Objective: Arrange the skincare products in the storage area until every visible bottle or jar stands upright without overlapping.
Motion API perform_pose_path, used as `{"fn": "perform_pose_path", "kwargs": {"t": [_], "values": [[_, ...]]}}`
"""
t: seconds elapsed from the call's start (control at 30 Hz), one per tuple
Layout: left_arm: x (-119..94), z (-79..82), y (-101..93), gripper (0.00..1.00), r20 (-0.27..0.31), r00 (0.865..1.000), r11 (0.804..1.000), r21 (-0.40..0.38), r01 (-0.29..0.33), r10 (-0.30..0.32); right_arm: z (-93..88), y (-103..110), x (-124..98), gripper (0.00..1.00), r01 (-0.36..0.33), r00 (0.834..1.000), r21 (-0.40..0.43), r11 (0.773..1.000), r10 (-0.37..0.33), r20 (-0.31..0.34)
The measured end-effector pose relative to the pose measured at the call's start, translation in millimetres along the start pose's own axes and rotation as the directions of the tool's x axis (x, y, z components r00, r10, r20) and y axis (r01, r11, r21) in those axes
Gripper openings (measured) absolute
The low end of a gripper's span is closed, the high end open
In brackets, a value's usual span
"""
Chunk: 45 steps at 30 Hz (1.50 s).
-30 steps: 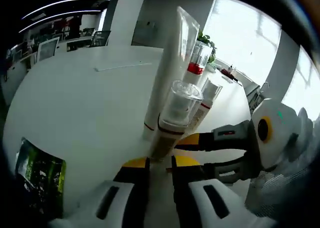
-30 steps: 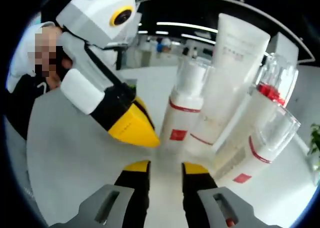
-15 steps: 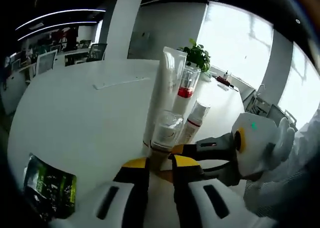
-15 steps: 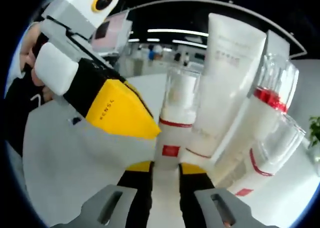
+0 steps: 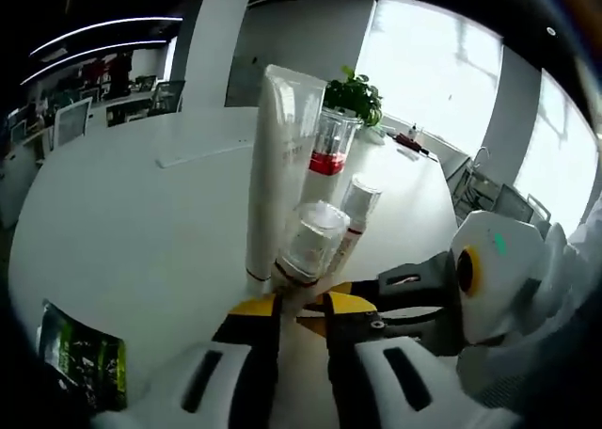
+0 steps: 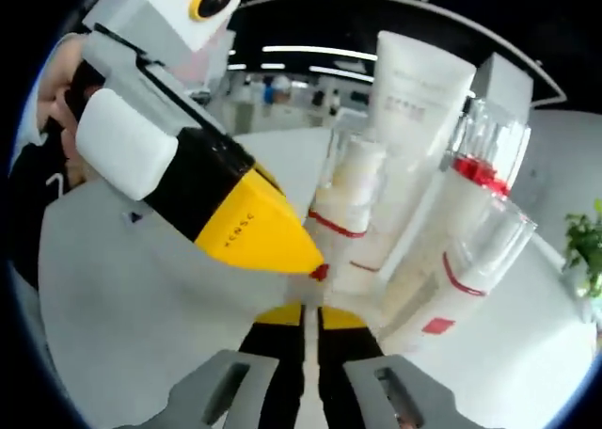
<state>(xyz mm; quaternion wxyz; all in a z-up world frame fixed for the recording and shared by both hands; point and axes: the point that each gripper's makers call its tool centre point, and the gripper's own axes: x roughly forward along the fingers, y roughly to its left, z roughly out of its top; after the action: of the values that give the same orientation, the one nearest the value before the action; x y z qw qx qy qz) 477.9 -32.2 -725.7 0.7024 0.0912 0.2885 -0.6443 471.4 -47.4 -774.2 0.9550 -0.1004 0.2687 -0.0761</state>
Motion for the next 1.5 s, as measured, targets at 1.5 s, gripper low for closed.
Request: {"fn": "perform_pose_path", "kwargs": {"t": [1.5], "values": [[-36.9, -27.7, 19.4, 0.17, -0.082, 0.987, 0.977, 0.178, -0.120, 0.136, -1.5, 14.0, -24.8, 0.09, -0.277, 0.954, 0.129, 0.952, 0.289, -0.085]]}}
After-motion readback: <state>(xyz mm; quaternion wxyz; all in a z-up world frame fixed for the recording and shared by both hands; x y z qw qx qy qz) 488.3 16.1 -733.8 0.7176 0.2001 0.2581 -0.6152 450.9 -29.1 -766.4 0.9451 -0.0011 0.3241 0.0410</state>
